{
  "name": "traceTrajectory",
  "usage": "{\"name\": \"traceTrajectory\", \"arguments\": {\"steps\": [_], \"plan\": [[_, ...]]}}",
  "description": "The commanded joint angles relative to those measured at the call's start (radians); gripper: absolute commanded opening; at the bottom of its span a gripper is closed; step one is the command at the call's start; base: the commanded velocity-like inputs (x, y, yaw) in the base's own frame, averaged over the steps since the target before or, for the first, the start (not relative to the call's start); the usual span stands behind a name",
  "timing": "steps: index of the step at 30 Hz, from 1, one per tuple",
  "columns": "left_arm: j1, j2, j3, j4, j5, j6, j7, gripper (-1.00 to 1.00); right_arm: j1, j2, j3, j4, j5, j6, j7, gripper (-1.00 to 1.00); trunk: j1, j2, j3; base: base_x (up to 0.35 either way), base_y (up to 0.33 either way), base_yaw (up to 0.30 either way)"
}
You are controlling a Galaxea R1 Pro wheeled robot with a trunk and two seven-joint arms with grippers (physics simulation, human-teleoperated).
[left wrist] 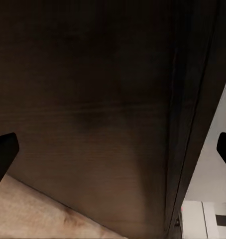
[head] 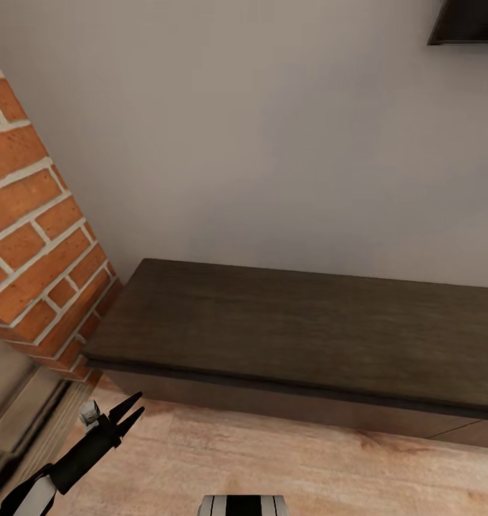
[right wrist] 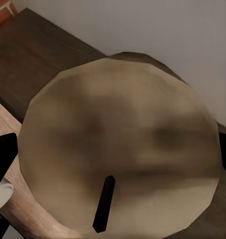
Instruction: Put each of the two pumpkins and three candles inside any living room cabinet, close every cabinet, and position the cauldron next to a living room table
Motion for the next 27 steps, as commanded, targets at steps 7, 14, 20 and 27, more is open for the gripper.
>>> {"name": "traceTrajectory", "arguments": {"steps": [7,14,20,27], "plan": [[0.0,0.0,0.0,0.0,0.006,0.009,-0.001,1.0,0.002,-0.001,-0.002,0.0,-0.002,0.007,0.001,-1.0,-0.002,0.001,0.015,0.0,0.0,0.0],[0.0,0.0,0.0,0.0,0.006,0.009,-0.001,1.0,0.002,-0.001,-0.002,0.001,-0.002,0.007,0.0,-1.0,-0.003,0.001,0.023,0.0,0.0,0.0],[0.0,0.0,0.0,0.0,0.006,0.009,-0.001,1.0,0.002,-0.001,-0.002,0.001,-0.002,0.007,0.0,-1.0,-0.003,0.001,0.023,0.0,0.0,0.0],[0.0,0.0,0.002,0.0,0.008,0.009,-0.002,1.0,0.002,-0.001,-0.002,0.001,-0.001,0.007,0.0,-1.0,-0.003,0.001,0.023,0.133,0.0,0.0]]}}
